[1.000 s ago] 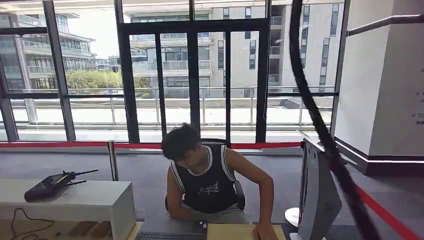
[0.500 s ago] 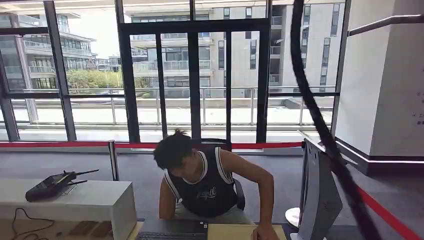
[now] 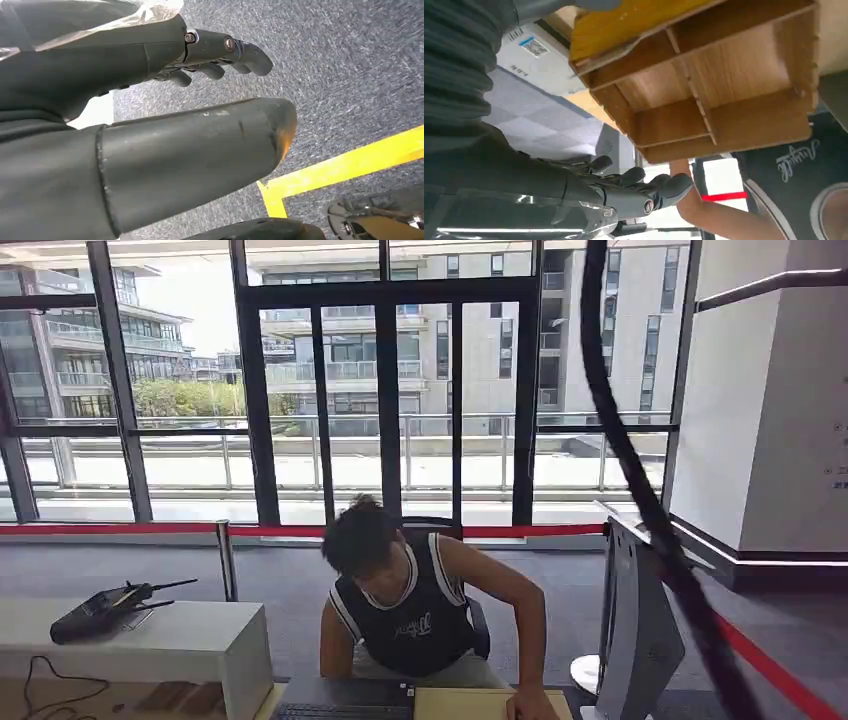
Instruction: Pass the card to the sensor for recognition and then transmit it.
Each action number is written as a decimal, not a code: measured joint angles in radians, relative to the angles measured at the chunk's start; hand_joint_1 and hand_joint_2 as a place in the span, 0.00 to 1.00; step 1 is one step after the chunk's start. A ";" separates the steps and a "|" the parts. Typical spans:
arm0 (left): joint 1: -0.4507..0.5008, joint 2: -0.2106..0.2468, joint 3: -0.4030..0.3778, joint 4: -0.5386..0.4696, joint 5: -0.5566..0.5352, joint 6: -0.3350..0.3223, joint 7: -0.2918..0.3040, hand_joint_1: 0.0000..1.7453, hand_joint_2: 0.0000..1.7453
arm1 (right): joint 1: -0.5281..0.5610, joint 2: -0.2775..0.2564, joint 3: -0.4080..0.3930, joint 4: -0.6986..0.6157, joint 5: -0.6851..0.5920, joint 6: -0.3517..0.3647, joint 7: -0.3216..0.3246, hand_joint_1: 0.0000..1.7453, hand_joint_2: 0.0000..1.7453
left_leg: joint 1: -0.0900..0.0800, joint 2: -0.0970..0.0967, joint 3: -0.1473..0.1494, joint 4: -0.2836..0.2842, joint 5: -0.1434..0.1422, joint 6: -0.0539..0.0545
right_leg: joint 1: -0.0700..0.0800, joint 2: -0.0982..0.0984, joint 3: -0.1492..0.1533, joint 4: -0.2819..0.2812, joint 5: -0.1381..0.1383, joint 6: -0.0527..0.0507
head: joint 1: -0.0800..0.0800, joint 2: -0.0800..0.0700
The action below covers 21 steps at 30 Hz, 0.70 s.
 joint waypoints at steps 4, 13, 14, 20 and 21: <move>0.000 0.001 0.000 0.000 -0.003 0.000 -0.002 0.00 0.00 | 0.014 -0.012 0.007 0.004 0.020 0.022 0.040 0.00 1.00 | 0.000 0.000 0.000 0.000 0.000 0.000 | 0.000 0.000 0.000 0.000 0.000 0.000 | 0.000 0.000; 0.000 0.002 0.000 0.000 -0.001 0.003 0.013 0.00 0.00 | 0.027 -0.022 0.010 0.027 0.092 -0.055 0.072 0.00 1.00 | 0.000 0.000 0.000 0.000 0.000 0.000 | 0.000 0.000 0.000 0.000 0.000 0.000 | 0.000 0.000; 0.000 0.002 0.000 0.000 -0.002 0.003 0.015 0.00 0.00 | 0.027 -0.022 0.010 0.032 0.098 -0.067 0.072 0.00 1.00 | 0.000 0.000 0.000 0.000 0.000 0.000 | 0.000 0.000 0.000 0.000 0.000 0.000 | 0.000 0.000; 0.000 0.002 0.000 0.000 -0.007 0.003 0.018 0.00 0.00 | 0.023 -0.021 0.001 0.058 0.122 -0.146 0.060 0.00 1.00 | 0.000 0.000 0.000 0.000 0.000 0.000 | 0.000 0.000 0.000 0.000 0.000 0.000 | 0.000 0.000; 0.000 0.002 0.000 0.000 -0.009 0.003 0.018 0.00 0.00 | 0.022 -0.020 -0.001 0.063 0.124 -0.154 0.058 0.00 1.00 | 0.000 0.000 0.000 0.000 0.000 0.000 | 0.000 0.000 0.000 0.000 0.000 0.000 | 0.001 0.000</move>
